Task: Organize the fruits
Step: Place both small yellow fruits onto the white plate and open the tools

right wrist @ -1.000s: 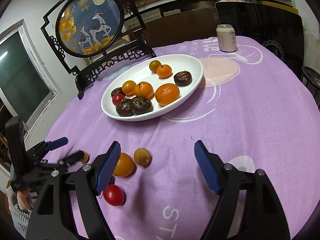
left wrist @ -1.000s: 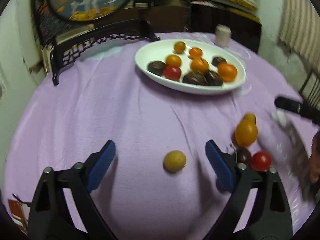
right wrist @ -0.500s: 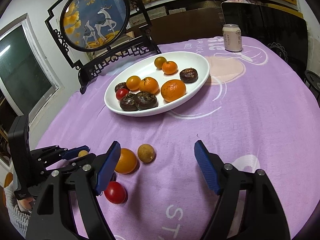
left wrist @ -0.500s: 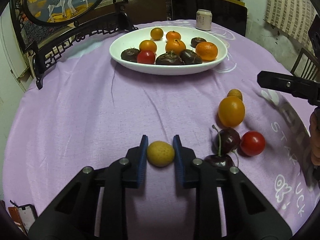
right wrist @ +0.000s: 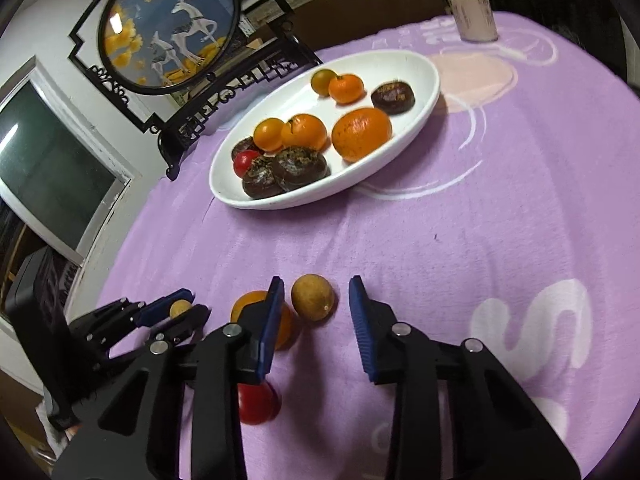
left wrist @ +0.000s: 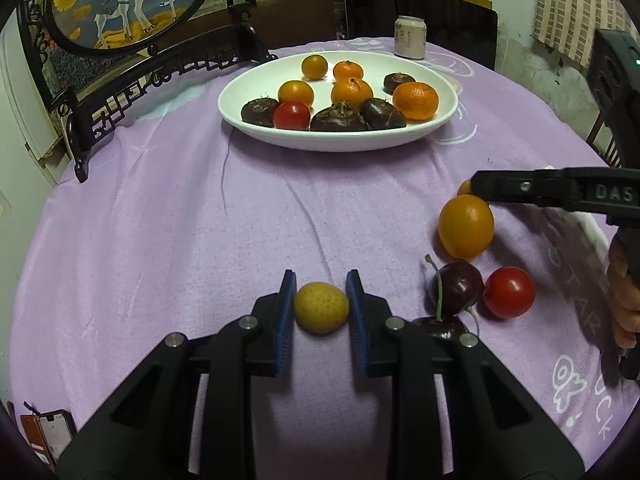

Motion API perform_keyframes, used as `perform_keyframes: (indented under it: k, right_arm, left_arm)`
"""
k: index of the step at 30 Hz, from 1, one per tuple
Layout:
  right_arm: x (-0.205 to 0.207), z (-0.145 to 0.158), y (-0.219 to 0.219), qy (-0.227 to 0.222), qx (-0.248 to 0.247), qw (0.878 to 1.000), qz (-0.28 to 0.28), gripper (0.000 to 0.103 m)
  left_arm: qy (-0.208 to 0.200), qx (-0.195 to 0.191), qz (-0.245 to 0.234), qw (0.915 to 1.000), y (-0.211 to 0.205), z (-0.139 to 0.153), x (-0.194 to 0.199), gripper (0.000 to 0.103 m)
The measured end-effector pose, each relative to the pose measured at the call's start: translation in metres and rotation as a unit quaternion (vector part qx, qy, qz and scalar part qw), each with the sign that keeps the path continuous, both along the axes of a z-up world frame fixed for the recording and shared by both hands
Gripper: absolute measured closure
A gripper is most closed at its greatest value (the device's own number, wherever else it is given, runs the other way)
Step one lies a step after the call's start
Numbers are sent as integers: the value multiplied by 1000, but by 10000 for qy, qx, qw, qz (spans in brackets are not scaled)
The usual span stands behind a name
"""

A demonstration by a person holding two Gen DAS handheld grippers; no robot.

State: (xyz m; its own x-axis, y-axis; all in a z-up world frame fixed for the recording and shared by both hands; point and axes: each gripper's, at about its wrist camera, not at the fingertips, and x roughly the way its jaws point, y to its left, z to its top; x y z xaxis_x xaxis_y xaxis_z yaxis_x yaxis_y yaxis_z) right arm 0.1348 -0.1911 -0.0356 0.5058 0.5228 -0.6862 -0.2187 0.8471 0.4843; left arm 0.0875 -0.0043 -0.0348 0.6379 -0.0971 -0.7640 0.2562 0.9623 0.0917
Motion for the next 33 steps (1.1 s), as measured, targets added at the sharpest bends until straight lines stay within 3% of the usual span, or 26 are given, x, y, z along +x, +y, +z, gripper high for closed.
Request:
perform_keyframes:
  k: [2, 5, 7, 10, 15, 24, 31, 33]
  right_arm:
    - [0, -1, 7, -39, -49, 10000, 21, 79]
    - [-4, 2, 16, -237, -351, 9991, 68, 80]
    - [-6, 3, 12, -191, -277, 9994, 67, 80]
    - [-14, 13, 3, -498, -472, 9976, -84, 80]
    - [-21, 30, -14, -813, -355, 9956, -292, 80]
    - [18, 64, -17, -1098, -382, 9921, -465, 80]
    - [70, 57, 12, -873, -268, 9956, -232, 79]
    - [77, 52, 15, -802, -198, 9963, -255, 76]
  left_arm:
    - [3, -2, 0, 10000, 0, 0, 0, 77]
    - [-7, 2, 1, 10000, 0, 0, 0, 77]
    - [-4, -18, 3, 10000, 0, 0, 0, 77]
    - [-79, -92, 26, 9999, 2, 4, -2, 77]
    - [-299, -358, 107, 9989, 9, 22, 0, 77]
    - [-521, -536, 230, 9969, -4, 66, 69, 77]
    - [-427, -899, 492, 9938, -6, 59, 124, 77]
    - [-390, -962, 499, 9934, -5, 55, 130, 63]
